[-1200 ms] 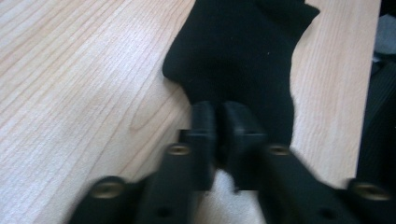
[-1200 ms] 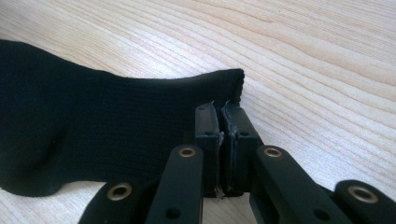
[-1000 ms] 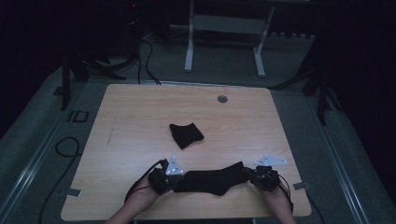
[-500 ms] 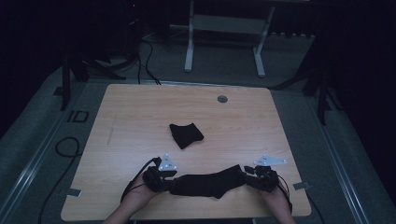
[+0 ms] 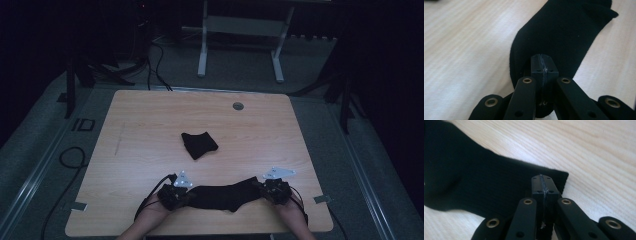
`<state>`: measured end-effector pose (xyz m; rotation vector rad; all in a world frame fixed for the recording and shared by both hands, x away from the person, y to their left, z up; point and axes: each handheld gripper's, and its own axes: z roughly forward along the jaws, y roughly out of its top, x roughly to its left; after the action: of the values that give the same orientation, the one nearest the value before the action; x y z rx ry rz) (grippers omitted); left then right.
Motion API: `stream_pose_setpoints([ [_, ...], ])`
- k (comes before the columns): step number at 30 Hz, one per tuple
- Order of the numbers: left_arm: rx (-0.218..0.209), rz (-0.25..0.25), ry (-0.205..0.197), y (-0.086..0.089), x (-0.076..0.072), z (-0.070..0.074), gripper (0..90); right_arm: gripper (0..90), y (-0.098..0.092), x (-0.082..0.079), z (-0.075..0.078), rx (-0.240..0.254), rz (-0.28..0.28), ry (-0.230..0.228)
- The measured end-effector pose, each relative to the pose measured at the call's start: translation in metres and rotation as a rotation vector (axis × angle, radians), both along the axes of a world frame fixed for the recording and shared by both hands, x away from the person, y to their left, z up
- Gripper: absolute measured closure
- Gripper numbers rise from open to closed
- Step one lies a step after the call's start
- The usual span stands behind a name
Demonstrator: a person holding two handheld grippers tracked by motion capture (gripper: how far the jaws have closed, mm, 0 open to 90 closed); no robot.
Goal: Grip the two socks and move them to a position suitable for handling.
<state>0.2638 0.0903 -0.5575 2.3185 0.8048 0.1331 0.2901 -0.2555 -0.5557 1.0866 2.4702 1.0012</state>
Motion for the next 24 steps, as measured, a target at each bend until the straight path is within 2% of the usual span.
stream_pose_setpoints([
  [2,-0.002,0.001,-0.001,0.003,0.004,0.000,89.6,89.4,-0.002,0.000,-0.001,0.019,-0.006,0.009],
  [4,-0.011,-0.010,0.001,0.006,0.007,-0.001,89.5,89.1,-0.002,-0.002,-0.001,0.014,-0.001,0.011],
  [9,-0.035,-0.003,0.004,0.014,0.012,-0.003,89.4,88.5,0.001,-0.010,-0.002,0.022,0.006,0.013],
  [14,-0.038,-0.007,0.009,0.015,0.008,-0.003,89.5,88.4,0.002,-0.021,-0.003,0.007,0.008,-0.006],
  [24,-0.050,-0.008,0.014,0.016,0.008,-0.004,89.4,87.4,0.002,-0.021,-0.003,0.023,-0.001,0.006],
])
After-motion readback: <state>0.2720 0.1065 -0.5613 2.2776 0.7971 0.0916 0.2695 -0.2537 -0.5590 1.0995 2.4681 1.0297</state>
